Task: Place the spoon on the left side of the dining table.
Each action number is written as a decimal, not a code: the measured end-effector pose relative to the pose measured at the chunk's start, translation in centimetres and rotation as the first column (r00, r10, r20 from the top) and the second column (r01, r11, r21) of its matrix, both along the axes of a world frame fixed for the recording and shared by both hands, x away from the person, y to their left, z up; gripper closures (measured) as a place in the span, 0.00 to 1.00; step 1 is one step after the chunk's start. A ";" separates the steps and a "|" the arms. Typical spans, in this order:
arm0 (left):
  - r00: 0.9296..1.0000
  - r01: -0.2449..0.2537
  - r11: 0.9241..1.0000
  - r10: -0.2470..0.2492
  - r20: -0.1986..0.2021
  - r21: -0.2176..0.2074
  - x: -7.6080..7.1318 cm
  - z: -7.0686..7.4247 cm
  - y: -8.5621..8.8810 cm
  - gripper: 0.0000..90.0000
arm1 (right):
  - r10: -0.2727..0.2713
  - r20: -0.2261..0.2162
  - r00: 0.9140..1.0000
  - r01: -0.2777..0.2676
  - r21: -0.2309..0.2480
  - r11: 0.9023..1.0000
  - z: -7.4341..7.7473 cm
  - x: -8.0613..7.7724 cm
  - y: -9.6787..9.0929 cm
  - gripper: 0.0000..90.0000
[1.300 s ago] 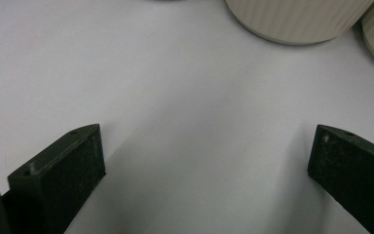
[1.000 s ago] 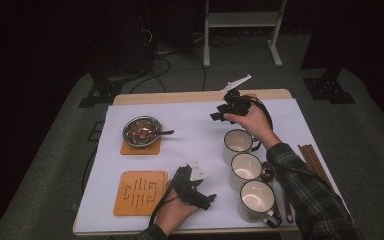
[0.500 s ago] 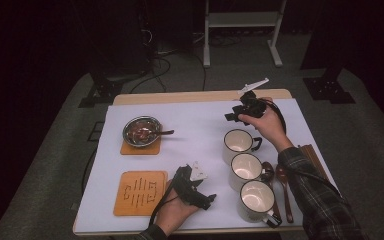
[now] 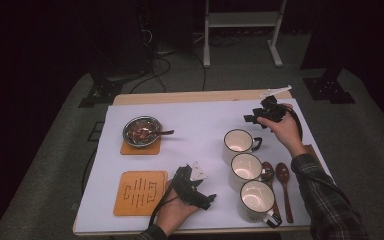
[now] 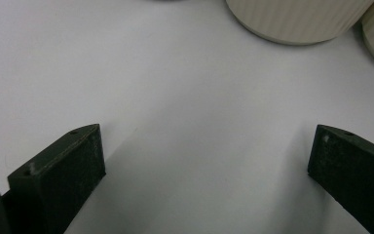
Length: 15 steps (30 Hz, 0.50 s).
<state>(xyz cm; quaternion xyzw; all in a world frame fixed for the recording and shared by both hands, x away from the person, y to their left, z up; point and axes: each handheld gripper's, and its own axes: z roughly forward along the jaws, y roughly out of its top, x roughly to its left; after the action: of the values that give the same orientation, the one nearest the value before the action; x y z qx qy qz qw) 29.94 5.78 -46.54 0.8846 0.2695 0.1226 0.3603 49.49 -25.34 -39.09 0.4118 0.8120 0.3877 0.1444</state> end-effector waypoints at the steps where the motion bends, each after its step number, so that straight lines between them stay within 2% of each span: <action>1: 1.000 0.000 1.000 0.000 0.001 0.000 0.0 0.0 0.0 0.00 | -0.011 0.001 1.000 0.011 -0.008 1.000 -0.3 0.0 -0.3 0.46; 9: 1.000 -0.001 1.000 0.001 -0.001 -0.002 0.0 0.0 0.0 0.00 | -0.059 0.004 0.998 0.059 -0.053 0.997 -2.8 -0.5 -2.3 0.43; 15: 1.000 -0.001 1.000 0.001 0.000 -0.002 0.0 0.0 0.0 0.00 | -0.097 -0.010 0.995 0.096 -0.060 0.994 -5.2 -1.2 -3.8 0.41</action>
<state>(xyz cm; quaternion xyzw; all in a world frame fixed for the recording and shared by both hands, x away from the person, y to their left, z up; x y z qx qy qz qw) 29.95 5.80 -46.53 0.8842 0.2700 0.1226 0.3609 48.27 -29.13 -44.26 0.4486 0.8033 0.3531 0.1698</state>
